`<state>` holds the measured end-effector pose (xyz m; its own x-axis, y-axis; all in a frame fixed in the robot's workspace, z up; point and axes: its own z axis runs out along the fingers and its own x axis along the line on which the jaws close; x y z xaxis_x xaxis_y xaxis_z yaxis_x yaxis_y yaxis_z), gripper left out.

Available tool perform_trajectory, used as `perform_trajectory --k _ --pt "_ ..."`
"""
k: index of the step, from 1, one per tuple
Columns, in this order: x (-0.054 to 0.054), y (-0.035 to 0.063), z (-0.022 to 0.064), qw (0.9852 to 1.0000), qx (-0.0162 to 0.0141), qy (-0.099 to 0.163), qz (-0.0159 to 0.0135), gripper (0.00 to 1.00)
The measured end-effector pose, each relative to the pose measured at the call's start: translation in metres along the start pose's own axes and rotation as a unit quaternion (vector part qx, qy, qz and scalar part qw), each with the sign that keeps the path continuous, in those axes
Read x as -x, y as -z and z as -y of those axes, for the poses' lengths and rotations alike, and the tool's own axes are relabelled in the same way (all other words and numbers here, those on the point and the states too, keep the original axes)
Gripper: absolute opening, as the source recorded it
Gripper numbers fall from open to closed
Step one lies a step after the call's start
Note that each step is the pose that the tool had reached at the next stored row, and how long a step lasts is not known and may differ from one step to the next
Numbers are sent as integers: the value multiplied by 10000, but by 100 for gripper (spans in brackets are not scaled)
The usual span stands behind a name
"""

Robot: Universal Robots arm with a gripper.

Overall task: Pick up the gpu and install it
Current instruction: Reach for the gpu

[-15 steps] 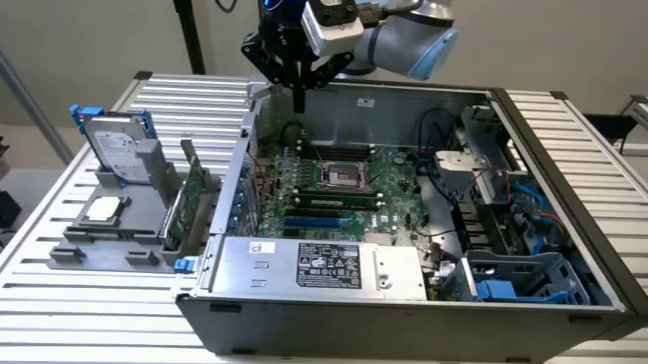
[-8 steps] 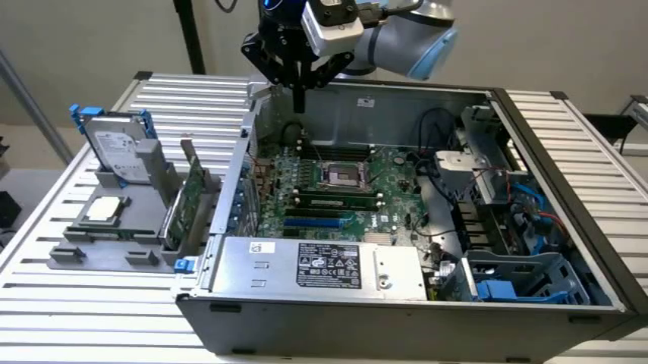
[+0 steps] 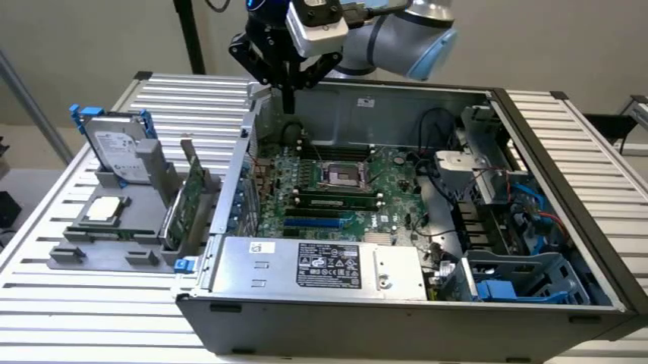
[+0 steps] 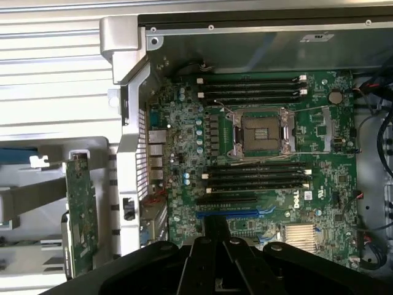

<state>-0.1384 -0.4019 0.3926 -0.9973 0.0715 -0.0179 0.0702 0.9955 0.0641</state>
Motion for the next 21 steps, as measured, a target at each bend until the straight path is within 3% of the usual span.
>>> perform_trajectory --k 17,21 --pt "-765 18 154 10000 -2 0 0 11" --pt "-945 12 175 10000 -15 1 1 11"
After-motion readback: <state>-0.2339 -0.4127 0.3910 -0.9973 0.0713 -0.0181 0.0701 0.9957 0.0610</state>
